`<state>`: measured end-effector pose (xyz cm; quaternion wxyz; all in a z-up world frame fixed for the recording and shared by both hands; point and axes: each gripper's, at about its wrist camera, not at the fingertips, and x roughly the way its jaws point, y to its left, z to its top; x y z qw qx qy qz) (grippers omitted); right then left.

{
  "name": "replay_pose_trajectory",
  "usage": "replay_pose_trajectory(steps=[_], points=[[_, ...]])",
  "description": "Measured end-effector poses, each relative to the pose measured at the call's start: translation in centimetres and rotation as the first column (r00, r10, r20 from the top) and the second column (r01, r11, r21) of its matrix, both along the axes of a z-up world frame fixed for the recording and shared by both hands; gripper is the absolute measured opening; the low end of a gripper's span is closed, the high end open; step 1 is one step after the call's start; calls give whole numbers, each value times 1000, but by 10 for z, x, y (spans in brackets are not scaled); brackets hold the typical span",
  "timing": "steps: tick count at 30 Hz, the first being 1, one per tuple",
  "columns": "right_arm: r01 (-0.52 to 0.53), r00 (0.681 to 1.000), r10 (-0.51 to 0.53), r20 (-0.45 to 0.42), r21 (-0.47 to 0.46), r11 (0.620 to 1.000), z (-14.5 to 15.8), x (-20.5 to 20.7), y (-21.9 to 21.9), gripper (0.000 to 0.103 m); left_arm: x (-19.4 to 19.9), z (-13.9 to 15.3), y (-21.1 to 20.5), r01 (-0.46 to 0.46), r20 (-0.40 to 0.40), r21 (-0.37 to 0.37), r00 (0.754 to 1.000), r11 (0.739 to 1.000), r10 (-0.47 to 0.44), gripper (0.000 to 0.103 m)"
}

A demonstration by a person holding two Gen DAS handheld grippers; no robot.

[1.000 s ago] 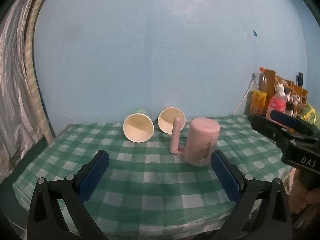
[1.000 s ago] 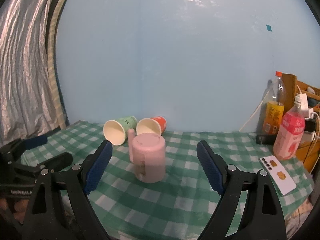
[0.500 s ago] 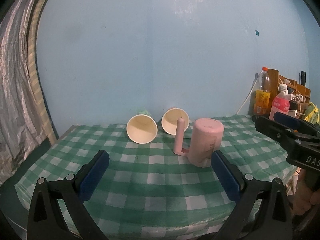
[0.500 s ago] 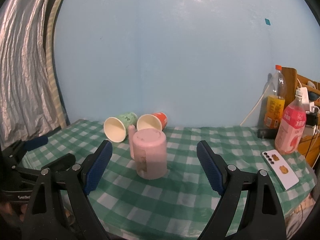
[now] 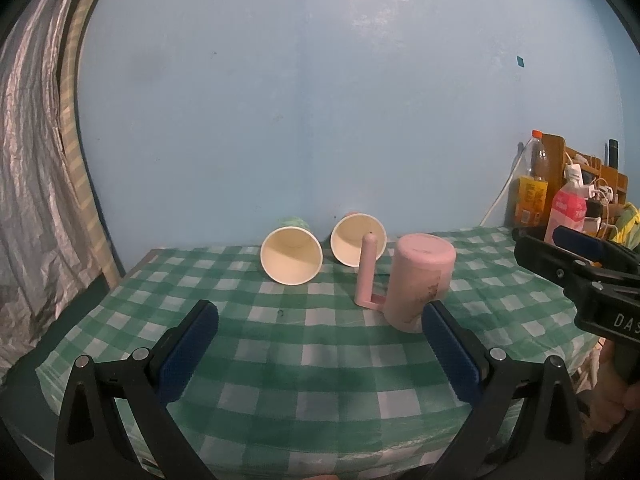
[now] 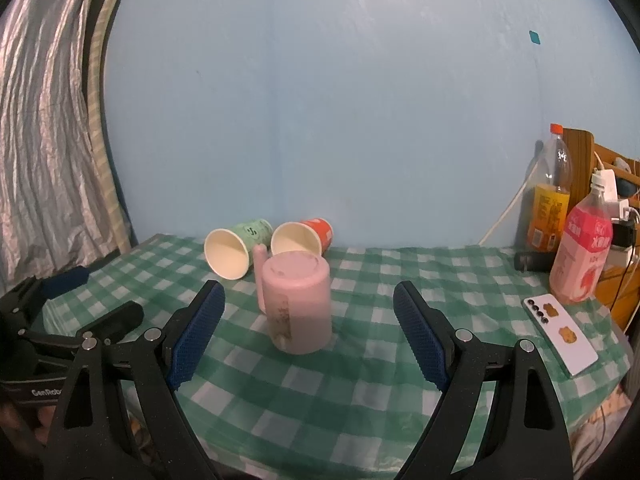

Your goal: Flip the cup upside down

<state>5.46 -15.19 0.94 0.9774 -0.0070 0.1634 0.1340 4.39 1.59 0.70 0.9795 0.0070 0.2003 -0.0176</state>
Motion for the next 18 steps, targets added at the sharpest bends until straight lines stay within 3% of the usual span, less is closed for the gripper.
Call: replay_pose_trajectory(steps=[18], points=[[2,1000,-2,-11,0,1000,-3,2,0,85,1,1,-5,9,-17,20,1000,1000,-9,103]])
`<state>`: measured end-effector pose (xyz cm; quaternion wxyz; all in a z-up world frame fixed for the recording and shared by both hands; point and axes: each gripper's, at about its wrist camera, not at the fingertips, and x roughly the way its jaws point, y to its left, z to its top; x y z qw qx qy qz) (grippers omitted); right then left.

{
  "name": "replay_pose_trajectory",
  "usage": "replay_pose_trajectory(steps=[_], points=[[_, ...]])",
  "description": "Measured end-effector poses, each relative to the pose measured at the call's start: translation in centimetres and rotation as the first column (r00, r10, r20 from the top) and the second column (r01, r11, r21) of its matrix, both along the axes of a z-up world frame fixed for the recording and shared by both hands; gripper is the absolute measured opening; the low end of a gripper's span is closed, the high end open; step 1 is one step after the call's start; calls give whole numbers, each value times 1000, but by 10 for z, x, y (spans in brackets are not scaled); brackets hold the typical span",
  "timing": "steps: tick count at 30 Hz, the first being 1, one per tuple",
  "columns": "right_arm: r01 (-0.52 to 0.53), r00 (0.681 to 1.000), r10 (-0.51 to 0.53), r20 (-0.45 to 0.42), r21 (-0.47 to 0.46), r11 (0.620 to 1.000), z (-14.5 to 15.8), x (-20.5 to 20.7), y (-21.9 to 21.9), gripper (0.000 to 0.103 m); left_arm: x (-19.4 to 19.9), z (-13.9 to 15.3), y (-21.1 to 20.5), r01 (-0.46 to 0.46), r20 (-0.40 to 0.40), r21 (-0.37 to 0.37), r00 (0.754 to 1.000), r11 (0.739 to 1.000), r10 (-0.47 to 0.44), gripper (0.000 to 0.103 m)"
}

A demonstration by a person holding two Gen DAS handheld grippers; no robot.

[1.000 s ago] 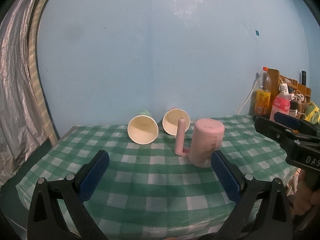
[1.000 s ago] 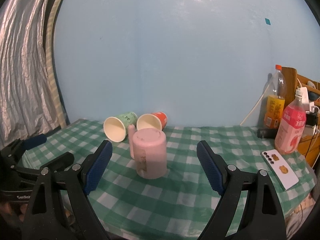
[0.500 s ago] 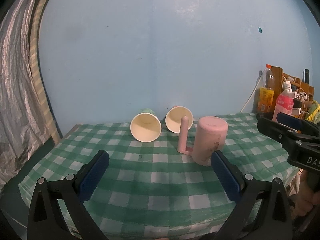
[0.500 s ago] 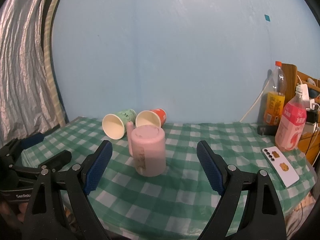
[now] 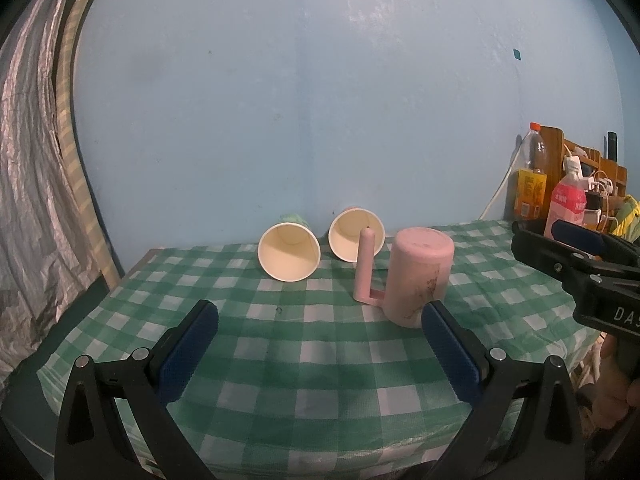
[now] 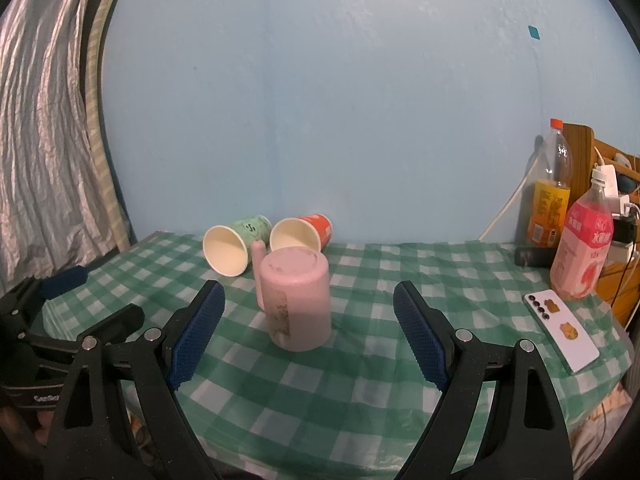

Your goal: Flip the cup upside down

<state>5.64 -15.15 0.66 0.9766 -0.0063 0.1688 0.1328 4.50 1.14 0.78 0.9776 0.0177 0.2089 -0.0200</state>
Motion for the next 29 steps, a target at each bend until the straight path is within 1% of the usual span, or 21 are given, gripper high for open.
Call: replay_pose_trajectory(steps=[19,29], points=[[-3,1000,3,-7,-4,1000,-2,-1,1,85,2,-2,-2,0,-2,5,1000,1000,0,103],[-4,1000,4,-10,-5,1000,-2,0,1,85,2,-3,0,3,-9,-5,1000,1000,-3,103]])
